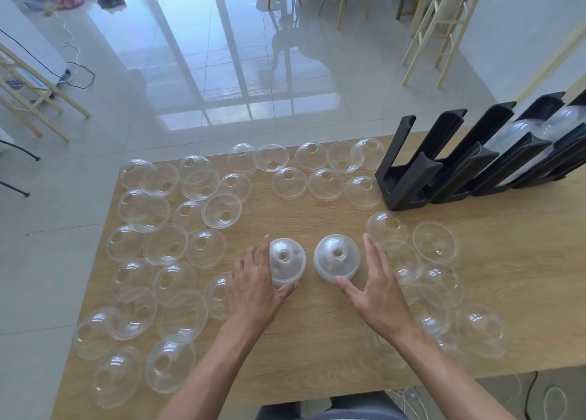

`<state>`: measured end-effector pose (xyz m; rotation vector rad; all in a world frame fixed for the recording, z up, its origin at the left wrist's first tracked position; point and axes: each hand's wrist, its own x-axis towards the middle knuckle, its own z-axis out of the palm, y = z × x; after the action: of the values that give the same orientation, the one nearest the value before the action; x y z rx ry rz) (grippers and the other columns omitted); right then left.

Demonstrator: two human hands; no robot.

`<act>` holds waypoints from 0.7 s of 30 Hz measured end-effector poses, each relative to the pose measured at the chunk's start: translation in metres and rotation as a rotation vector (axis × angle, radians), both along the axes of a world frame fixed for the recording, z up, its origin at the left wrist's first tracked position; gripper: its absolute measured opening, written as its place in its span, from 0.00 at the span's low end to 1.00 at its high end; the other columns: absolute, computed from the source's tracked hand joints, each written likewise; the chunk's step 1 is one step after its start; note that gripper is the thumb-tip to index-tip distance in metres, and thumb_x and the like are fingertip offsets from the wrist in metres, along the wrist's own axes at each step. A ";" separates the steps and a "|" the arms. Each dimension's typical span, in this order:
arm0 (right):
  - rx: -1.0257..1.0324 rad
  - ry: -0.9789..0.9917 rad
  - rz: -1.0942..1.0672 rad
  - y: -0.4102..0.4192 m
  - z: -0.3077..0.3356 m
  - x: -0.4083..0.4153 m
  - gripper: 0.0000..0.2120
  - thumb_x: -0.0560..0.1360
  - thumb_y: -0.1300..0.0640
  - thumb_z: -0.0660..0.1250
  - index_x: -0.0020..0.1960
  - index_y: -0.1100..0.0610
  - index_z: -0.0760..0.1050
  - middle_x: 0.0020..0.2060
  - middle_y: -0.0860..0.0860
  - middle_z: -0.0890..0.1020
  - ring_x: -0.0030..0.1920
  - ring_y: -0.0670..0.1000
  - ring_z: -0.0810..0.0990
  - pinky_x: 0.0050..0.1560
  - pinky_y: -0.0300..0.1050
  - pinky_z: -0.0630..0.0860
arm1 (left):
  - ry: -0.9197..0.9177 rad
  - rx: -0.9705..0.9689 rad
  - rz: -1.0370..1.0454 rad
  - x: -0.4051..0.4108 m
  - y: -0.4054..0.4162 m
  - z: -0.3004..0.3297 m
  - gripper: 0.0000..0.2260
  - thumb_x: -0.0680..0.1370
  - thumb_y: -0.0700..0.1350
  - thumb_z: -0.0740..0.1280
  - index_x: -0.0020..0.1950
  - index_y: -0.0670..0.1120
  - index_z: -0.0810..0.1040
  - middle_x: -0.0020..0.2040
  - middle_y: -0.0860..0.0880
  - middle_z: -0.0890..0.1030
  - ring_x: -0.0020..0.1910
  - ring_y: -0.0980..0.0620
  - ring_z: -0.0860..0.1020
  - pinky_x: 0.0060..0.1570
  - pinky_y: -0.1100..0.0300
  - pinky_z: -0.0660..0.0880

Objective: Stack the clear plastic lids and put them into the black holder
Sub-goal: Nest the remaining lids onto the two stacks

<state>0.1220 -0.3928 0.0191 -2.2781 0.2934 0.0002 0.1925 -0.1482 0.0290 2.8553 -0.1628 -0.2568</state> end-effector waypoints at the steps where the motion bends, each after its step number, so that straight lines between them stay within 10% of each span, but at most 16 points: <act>1: -0.021 -0.010 0.000 -0.004 0.005 -0.003 0.49 0.78 0.38 0.72 0.87 0.49 0.45 0.85 0.45 0.51 0.84 0.41 0.48 0.81 0.43 0.54 | -0.022 0.014 -0.006 -0.001 0.001 0.003 0.53 0.70 0.74 0.72 0.86 0.54 0.51 0.80 0.46 0.66 0.73 0.43 0.70 0.67 0.47 0.72; 9: -0.088 0.006 -0.159 -0.061 0.028 -0.024 0.46 0.78 0.39 0.72 0.86 0.49 0.52 0.84 0.43 0.56 0.84 0.43 0.53 0.79 0.47 0.57 | 0.002 -0.055 -0.068 0.011 -0.014 0.018 0.54 0.73 0.73 0.70 0.86 0.54 0.43 0.87 0.47 0.47 0.86 0.46 0.42 0.82 0.43 0.48; 21: -0.138 0.075 -0.339 -0.147 0.023 -0.035 0.35 0.80 0.53 0.73 0.83 0.54 0.64 0.76 0.53 0.73 0.77 0.54 0.68 0.74 0.46 0.64 | -0.065 -0.128 -0.417 0.002 -0.131 0.021 0.47 0.79 0.63 0.70 0.86 0.47 0.47 0.86 0.50 0.55 0.86 0.51 0.45 0.84 0.48 0.44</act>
<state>0.0872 -0.5396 0.0419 -2.3401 0.7364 -0.1131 0.1941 -0.2790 0.0501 2.6767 -0.7614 -0.2244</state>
